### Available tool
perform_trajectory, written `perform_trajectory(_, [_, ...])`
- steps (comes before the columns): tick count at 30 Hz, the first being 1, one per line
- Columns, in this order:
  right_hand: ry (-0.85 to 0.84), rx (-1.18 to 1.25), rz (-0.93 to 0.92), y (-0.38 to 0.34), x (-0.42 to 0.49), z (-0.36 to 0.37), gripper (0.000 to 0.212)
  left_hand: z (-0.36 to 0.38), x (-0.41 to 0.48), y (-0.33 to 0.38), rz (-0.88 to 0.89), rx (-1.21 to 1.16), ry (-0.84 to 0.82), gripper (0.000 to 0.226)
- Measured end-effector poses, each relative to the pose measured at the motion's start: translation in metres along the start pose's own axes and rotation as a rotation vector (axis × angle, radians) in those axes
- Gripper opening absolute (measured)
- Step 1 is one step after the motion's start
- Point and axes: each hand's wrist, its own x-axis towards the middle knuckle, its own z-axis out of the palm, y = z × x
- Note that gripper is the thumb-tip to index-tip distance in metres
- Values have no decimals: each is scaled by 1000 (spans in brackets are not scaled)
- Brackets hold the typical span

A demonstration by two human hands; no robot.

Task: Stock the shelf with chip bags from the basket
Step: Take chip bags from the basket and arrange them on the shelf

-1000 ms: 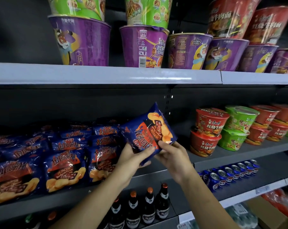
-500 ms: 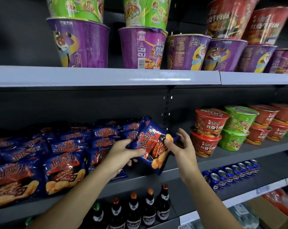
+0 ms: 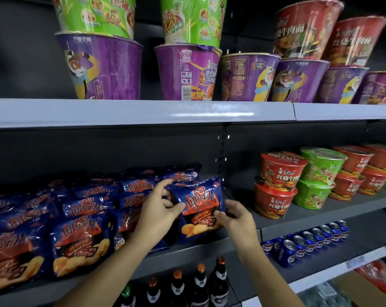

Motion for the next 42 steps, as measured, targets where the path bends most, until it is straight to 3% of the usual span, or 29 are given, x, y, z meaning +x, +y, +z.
perform_trajectory(8, [11, -122, 68, 30, 14, 16, 19, 10, 19, -13, 202, 525, 69, 55])
perform_trajectory(16, [-12, -190, 90, 47, 35, 36, 17, 18, 44, -43, 228, 766, 94, 58])
perform_trajectory(24, [-71, -238, 122, 47, 50, 47, 19, 19, 61, -59, 227, 806, 84, 63])
perform_trajectory(31, [-65, -139, 157, 36, 40, 38, 41, 21, 53, -53, 255, 773, 93, 54])
perform_trajectory(35, [17, -60, 118, 21, 24, 22, 29, 21, 45, -42, 313, 755, 154, 44])
perform_trajectory(38, [111, 14, 71, 10, 15, 6, 7, 23, 36, -30, 350, 610, 96, 24])
perform_trajectory(42, [133, 147, 69, -7, 0, -18, 12, 32, 21, -11, 328, 436, 13, 8])
